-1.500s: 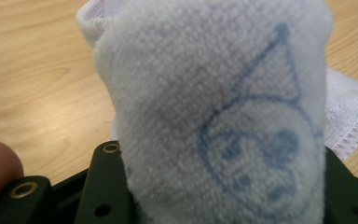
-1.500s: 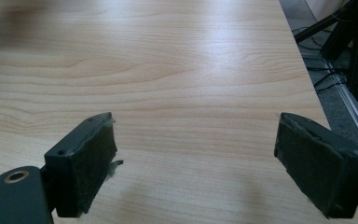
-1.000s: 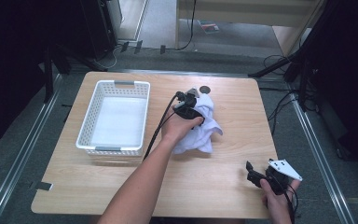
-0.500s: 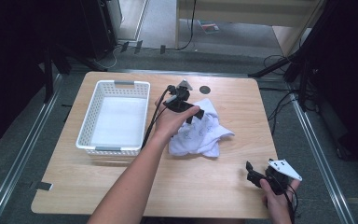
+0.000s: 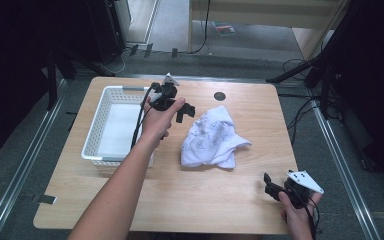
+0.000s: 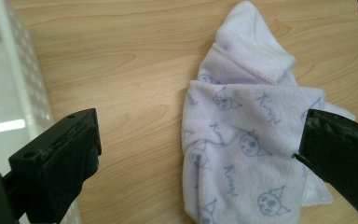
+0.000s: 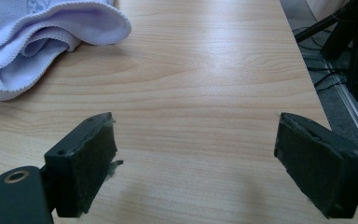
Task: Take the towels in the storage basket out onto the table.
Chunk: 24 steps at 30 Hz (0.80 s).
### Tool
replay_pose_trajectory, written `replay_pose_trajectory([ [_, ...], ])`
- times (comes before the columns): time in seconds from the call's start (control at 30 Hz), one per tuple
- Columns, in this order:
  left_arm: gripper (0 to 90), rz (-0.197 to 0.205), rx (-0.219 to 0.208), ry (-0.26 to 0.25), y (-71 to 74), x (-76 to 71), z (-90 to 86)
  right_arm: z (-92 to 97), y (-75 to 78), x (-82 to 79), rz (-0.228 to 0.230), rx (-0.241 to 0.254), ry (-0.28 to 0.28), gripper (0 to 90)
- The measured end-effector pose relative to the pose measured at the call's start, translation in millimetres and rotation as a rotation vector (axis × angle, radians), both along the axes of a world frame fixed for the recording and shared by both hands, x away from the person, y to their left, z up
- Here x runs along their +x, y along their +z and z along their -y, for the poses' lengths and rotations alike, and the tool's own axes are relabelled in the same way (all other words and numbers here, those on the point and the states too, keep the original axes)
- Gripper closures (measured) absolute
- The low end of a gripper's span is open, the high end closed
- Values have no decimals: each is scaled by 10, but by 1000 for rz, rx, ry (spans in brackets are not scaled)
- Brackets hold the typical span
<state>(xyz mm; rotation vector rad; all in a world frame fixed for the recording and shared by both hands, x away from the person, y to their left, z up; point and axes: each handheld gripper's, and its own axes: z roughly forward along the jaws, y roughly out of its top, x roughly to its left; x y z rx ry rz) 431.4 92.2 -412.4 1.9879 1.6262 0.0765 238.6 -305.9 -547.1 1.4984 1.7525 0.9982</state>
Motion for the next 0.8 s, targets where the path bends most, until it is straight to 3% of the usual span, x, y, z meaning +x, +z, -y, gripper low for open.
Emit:
replay_pose_trajectory([
  [0.17, 0, 13, -6, 34, 41, -28, -218, -1, 0, 0, 0, 0, -1, 129],
  [0.3, 0, 28, -19, 77, 85, -79, -524, -4, 0, -1, -1, -2, -1, 130],
  [0.4, 0, 32, -8, 92, 97, -110, -645, -3, 0, 0, -1, -2, -2, 129],
  [0.43, 0, 35, -9, 110, 112, -146, -771, -4, 0, -1, -1, -3, -2, 130],
  [0.63, 0, 62, 0, 152, 136, -271, -1108, -4, 0, 0, -1, -3, -4, 130],
  [0.8, 0, 72, 10, 188, 126, -357, -1293, -7, 0, -1, -2, -4, -6, 129],
])
